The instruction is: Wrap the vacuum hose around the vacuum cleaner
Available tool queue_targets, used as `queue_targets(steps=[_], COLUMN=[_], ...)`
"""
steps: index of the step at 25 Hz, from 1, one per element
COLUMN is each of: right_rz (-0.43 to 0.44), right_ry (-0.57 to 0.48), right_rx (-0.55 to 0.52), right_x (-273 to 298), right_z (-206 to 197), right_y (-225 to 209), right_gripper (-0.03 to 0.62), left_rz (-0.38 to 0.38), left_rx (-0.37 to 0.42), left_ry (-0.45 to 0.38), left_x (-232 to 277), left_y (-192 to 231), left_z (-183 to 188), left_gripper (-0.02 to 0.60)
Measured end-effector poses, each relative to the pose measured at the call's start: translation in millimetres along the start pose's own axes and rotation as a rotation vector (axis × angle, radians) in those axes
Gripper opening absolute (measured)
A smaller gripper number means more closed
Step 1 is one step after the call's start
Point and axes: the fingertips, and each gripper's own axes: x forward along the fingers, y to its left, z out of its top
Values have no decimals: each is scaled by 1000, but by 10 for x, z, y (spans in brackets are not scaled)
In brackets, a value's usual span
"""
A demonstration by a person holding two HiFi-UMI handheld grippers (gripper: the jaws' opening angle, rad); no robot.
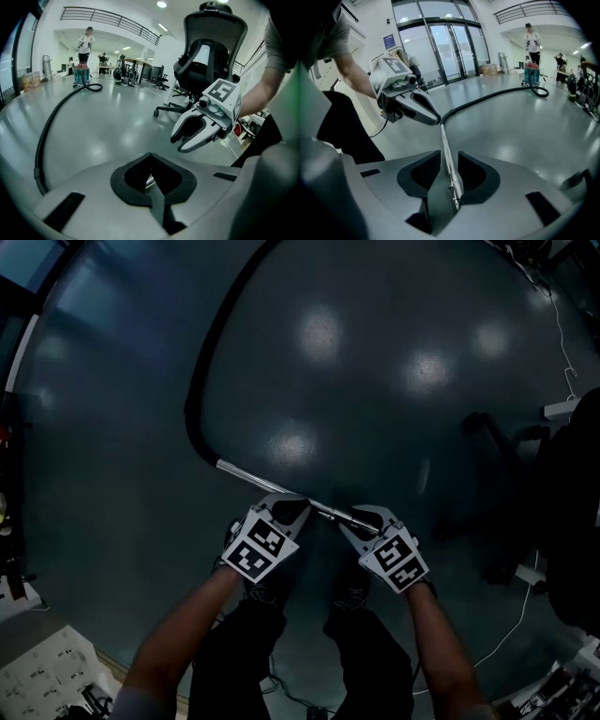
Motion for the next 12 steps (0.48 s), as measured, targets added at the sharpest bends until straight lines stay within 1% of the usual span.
queue_targets(steps=[3,6,7,9,12], right_rz=[42,70,75,87,106], right_ry=[92,170,186,212,240], right_rx=[-65,-120,-128,-143,-155], right_x=[395,698,786,943,1100], right_z=[-600,-1110,-1243,-1467,-1716], right_y=[-119,-229,-255,-294,-343], right_gripper=[131,146,146,146,146], left_rz=[-20,8,8,-18,-56], left_rx=[34,78,86,96,114], left_ry=[41,109,128,159,196], left_x=[405,735,822,973,1177], left_y=[106,235,265,289,301], left_z=[-354,-719,-836,-1044,-1259], left_gripper=[8,8,8,8,9])
